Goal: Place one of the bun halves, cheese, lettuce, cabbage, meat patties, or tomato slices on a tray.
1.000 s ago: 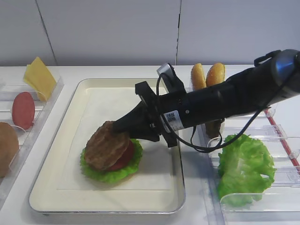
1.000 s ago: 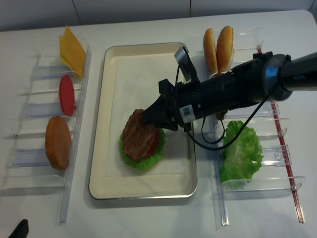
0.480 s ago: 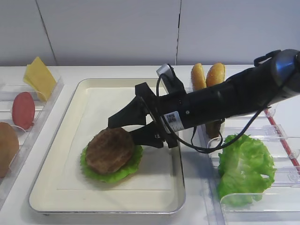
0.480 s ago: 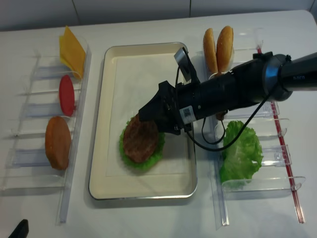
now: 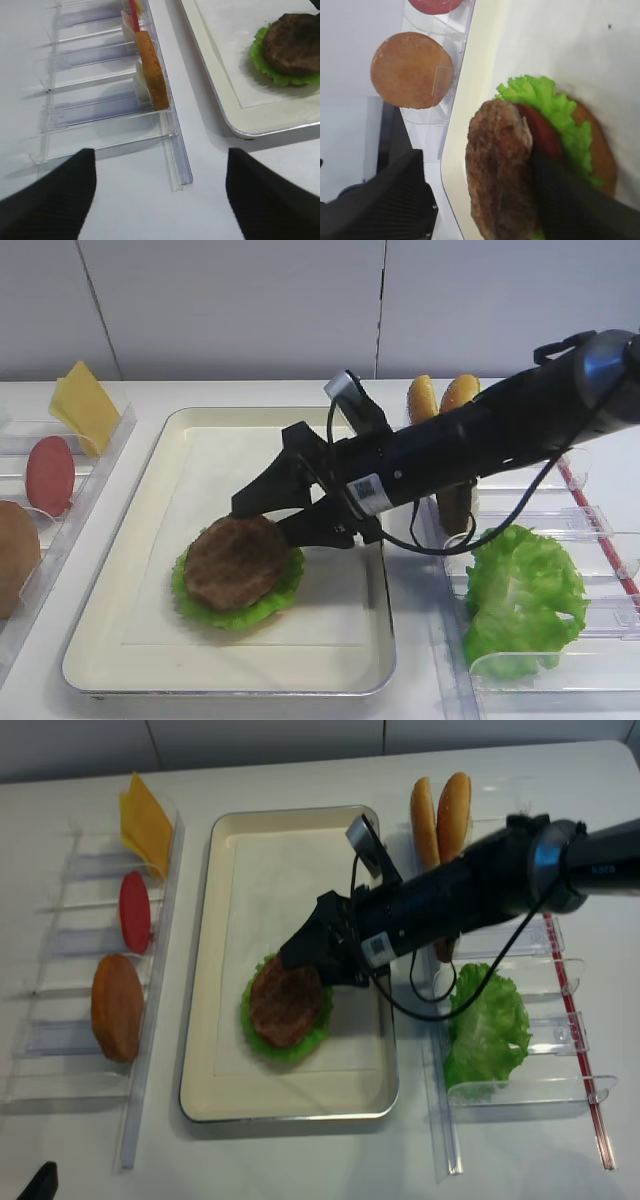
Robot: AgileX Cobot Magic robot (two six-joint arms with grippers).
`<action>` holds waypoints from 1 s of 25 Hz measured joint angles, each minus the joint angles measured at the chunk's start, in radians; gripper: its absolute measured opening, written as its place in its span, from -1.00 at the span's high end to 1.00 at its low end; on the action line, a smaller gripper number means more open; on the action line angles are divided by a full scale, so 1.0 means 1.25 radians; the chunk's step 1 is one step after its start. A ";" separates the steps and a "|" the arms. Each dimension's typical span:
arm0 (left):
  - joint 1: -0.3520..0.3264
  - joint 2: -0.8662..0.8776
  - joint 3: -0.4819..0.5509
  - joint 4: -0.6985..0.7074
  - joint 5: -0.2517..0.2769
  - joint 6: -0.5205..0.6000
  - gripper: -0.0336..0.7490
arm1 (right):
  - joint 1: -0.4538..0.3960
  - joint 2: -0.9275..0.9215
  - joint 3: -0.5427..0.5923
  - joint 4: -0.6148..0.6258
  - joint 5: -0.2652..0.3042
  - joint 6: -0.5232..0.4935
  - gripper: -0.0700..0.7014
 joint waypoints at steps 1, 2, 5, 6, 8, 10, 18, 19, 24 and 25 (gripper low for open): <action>0.000 0.000 0.000 0.000 0.000 0.000 -0.38 | 0.000 0.000 -0.012 -0.016 -0.004 0.010 -0.47; 0.000 0.000 0.000 0.000 0.000 0.000 -0.38 | 0.000 0.000 -0.024 -0.032 -0.009 0.024 -0.47; 0.000 0.000 0.000 0.000 0.000 0.000 -0.38 | 0.000 0.000 -0.059 -0.114 -0.014 0.075 -0.47; 0.000 0.000 0.000 0.000 0.000 0.000 -0.38 | 0.000 0.000 -0.071 -0.139 -0.014 0.093 -0.47; 0.000 0.000 0.000 0.000 0.000 0.000 -0.38 | 0.000 0.000 -0.094 -0.198 -0.014 0.127 -0.47; 0.000 0.000 0.000 0.000 0.000 0.000 -0.38 | 0.000 0.000 -0.121 -0.257 -0.016 0.173 -0.47; 0.000 0.000 0.000 0.000 0.000 0.000 -0.38 | 0.000 0.000 -0.265 -0.489 0.015 0.357 -0.47; 0.000 0.000 0.000 0.000 0.000 0.000 -0.38 | 0.000 0.000 -0.292 -0.517 0.036 0.382 -0.47; 0.000 0.000 0.000 0.000 0.000 0.000 -0.38 | 0.000 0.000 -0.448 -0.685 0.121 0.491 -0.46; 0.000 0.000 0.000 0.000 0.000 0.000 -0.38 | 0.000 0.000 -0.475 -0.725 0.127 0.517 -0.44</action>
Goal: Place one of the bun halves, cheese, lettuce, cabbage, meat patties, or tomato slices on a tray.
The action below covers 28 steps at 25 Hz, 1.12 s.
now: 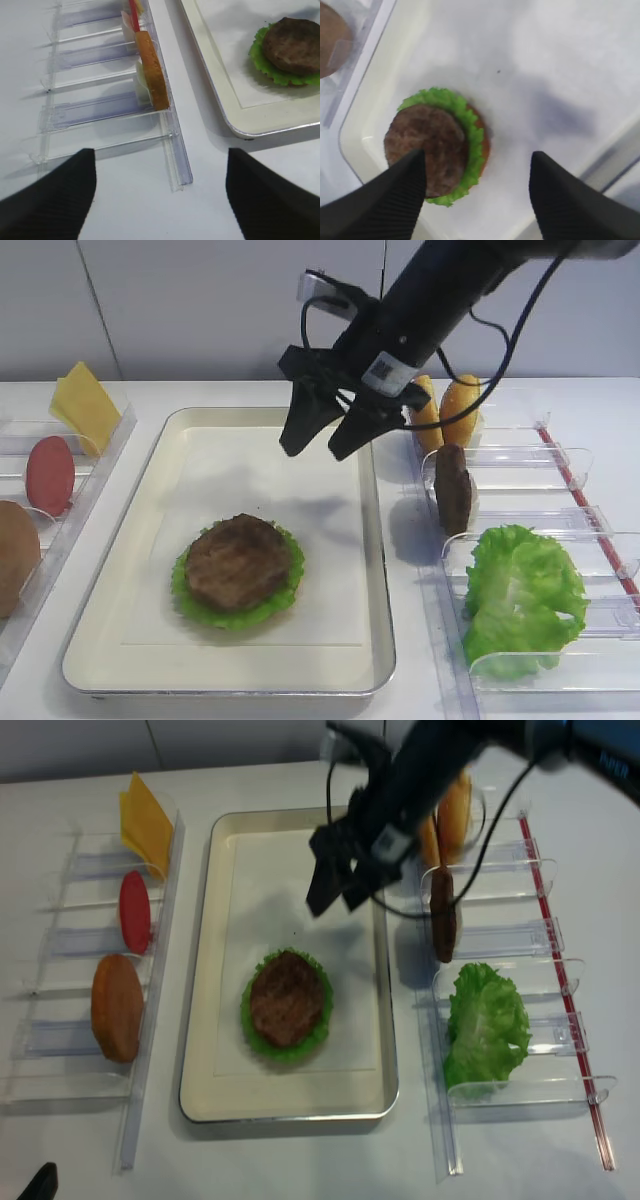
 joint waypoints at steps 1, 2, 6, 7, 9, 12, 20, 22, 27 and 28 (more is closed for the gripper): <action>0.000 0.000 0.000 0.000 0.000 0.000 -0.38 | 0.000 0.000 -0.029 -0.039 0.004 0.021 -0.44; 0.000 0.000 0.000 0.000 0.000 0.000 -0.38 | 0.000 0.000 -0.053 -0.067 0.006 0.044 -0.43; 0.000 0.000 0.000 0.000 0.000 0.000 -0.38 | 0.000 -0.005 -0.121 -0.182 0.014 0.118 -0.43; 0.000 0.000 0.000 0.000 0.000 0.000 -0.38 | 0.000 -0.012 -0.128 -0.206 0.015 0.135 -0.42; 0.000 0.000 0.000 0.000 0.000 0.000 -0.38 | 0.000 -0.032 -0.137 -0.282 0.020 0.173 -0.42; 0.000 0.000 0.000 0.000 0.000 0.000 -0.38 | 0.000 -0.072 -0.139 -0.405 0.027 0.207 -0.37; 0.000 0.000 0.000 0.000 0.000 0.000 -0.38 | 0.000 -0.218 -0.139 -0.553 0.036 0.267 -0.22; 0.000 0.000 0.000 0.000 0.000 0.000 -0.38 | 0.000 -0.261 -0.124 -0.554 0.036 0.268 -0.22; 0.000 0.000 0.000 0.000 0.000 0.000 -0.38 | 0.000 -0.389 0.003 -0.555 0.038 0.269 -0.22; 0.000 0.000 0.000 0.000 0.000 0.000 -0.38 | 0.000 -0.417 0.041 -0.555 0.039 0.270 -0.22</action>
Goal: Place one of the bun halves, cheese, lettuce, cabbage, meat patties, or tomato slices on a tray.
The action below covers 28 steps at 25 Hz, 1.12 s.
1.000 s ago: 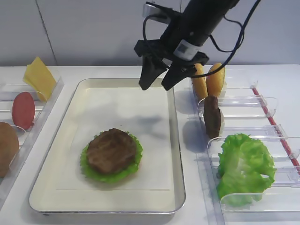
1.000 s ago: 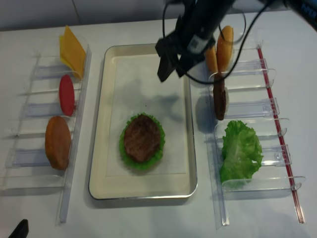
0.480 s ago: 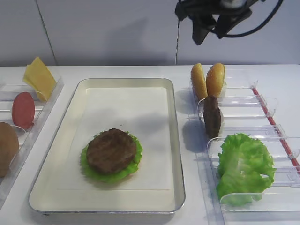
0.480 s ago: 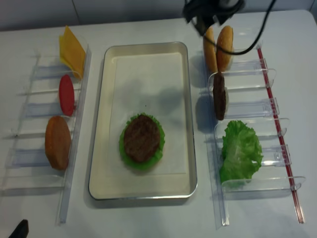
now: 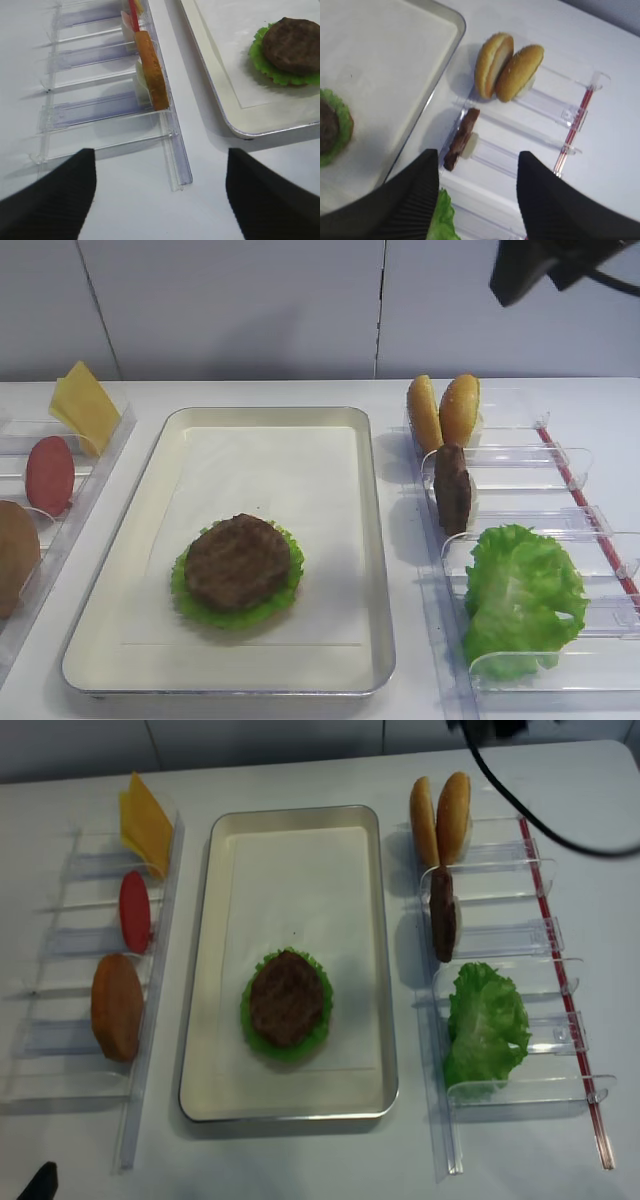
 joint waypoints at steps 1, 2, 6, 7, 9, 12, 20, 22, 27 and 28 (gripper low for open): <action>0.000 0.000 0.000 0.000 0.000 0.000 -0.38 | 0.000 -0.023 0.032 0.000 0.000 0.001 -0.22; 0.000 0.000 0.000 0.000 0.000 0.000 -0.38 | 0.000 -0.052 0.071 -0.004 0.002 0.002 -0.22; 0.000 0.000 0.000 0.000 0.000 0.000 -0.38 | 0.000 -0.164 0.217 -0.024 0.002 0.016 -0.22; 0.000 0.000 0.000 0.000 0.000 0.000 -0.38 | 0.000 -0.194 0.252 -0.028 0.002 0.020 -0.22; 0.000 0.000 0.000 0.000 0.000 0.000 -0.38 | 0.000 -0.254 0.314 -0.033 0.002 0.025 -0.22; 0.000 0.000 0.000 0.000 0.000 0.000 -0.38 | 0.000 -0.352 0.392 -0.035 0.003 0.045 -0.22; 0.000 0.000 0.000 0.000 0.000 0.000 -0.38 | 0.000 -0.637 0.570 -0.037 -0.074 0.066 -0.22; 0.000 0.000 0.000 0.000 0.000 0.000 -0.38 | 0.000 -0.715 0.617 -0.037 -0.097 0.066 -0.22; 0.000 0.000 0.000 0.000 0.000 0.000 -0.38 | 0.000 -0.862 0.729 -0.034 -0.097 0.077 -0.22; 0.000 0.000 0.000 0.000 0.000 0.000 -0.38 | 0.000 -0.883 0.746 -0.033 -0.095 0.089 -0.22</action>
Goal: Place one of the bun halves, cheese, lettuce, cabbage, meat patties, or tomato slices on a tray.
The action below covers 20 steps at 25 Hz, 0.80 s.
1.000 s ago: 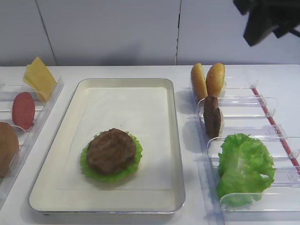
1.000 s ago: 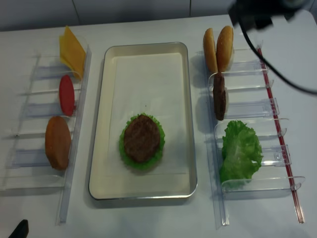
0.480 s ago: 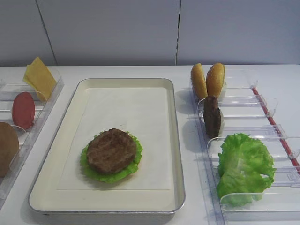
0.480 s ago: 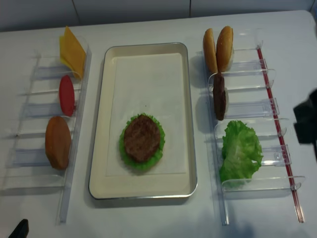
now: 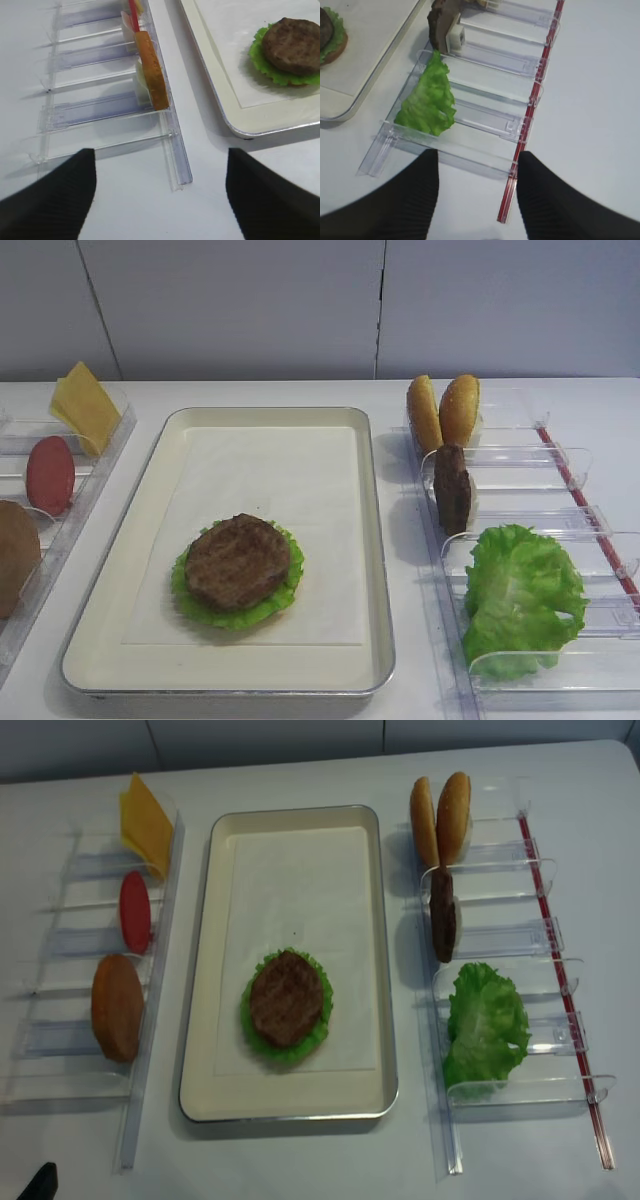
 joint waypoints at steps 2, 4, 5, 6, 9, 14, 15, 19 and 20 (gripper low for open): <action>0.000 0.000 0.000 0.000 0.000 0.000 -0.38 | 0.000 -0.042 0.032 0.005 0.008 0.015 -0.22; 0.000 0.000 0.000 0.000 0.000 0.000 -0.38 | 0.000 -0.076 0.061 0.010 0.008 0.021 -0.22; 0.000 0.000 0.000 0.000 0.000 0.000 -0.38 | 0.000 -0.092 0.074 0.012 0.008 0.021 -0.22; 0.000 0.000 0.000 0.000 0.000 0.000 -0.38 | 0.000 -0.104 0.090 0.012 0.008 0.021 -0.22; 0.000 0.000 0.000 0.000 0.000 0.000 -0.38 | 0.000 -0.144 0.130 0.014 0.002 0.020 -0.22; 0.000 0.000 0.000 0.000 0.000 0.000 -0.38 | 0.000 -0.198 0.139 0.022 -0.005 -0.004 -0.22; 0.000 0.000 0.000 0.000 0.000 0.000 -0.38 | 0.000 -0.210 0.139 0.022 -0.006 -0.009 -0.22; 0.000 0.000 0.000 0.000 0.000 0.000 -0.38 | 0.000 -0.254 0.139 0.022 -0.006 -0.016 -0.22; 0.000 0.000 0.000 0.000 0.000 0.000 -0.38 | 0.000 -0.262 0.139 0.022 -0.006 -0.016 -0.22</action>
